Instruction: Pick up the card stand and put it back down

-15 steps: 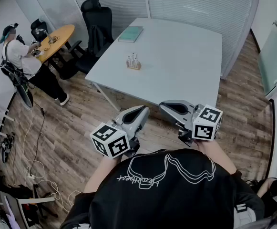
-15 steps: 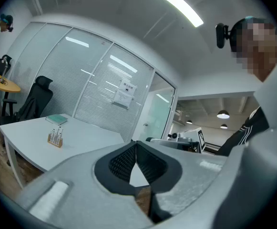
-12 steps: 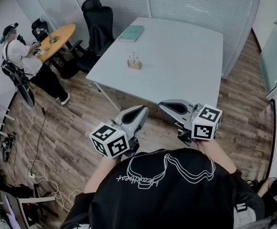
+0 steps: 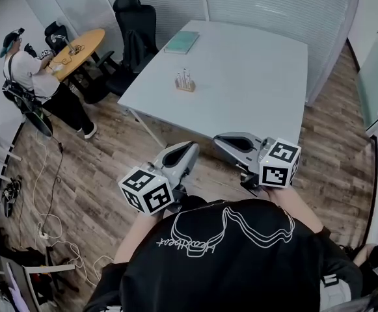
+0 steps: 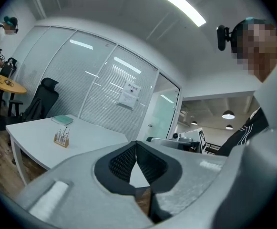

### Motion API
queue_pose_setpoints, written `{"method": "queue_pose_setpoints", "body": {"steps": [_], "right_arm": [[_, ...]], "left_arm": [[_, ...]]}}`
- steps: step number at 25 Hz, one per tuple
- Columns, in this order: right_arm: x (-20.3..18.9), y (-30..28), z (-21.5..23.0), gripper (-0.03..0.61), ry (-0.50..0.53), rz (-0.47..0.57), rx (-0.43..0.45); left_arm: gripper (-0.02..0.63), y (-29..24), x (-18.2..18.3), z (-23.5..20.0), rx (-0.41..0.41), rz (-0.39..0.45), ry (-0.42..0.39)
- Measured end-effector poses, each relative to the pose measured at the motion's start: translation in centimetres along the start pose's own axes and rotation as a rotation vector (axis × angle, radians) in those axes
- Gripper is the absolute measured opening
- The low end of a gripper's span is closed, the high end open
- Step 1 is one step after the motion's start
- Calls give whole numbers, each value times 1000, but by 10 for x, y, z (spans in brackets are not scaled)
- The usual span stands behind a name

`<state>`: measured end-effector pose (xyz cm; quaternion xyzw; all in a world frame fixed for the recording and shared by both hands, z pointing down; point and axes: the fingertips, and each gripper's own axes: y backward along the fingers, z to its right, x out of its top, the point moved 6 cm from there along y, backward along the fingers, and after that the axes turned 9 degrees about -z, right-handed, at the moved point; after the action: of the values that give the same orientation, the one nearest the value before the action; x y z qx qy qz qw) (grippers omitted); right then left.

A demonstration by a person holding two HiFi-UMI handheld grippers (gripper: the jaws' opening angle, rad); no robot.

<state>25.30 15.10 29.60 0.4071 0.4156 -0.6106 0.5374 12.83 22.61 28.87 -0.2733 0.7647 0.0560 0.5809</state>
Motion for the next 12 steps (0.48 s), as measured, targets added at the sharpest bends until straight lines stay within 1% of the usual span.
{"method": "queue_pose_setpoints", "body": {"steps": [4, 7, 12], "right_arm": [[-2, -12, 9, 8, -7, -18, 2], [0, -21, 19, 8, -15, -29, -16], [-1, -48, 55, 8, -37, -53, -51]], "left_arm": [[15, -3, -1, -15, -4, 8, 23], [15, -6, 0, -29, -13, 8, 36], [15, -22, 4, -75, -31, 1, 55]]}}
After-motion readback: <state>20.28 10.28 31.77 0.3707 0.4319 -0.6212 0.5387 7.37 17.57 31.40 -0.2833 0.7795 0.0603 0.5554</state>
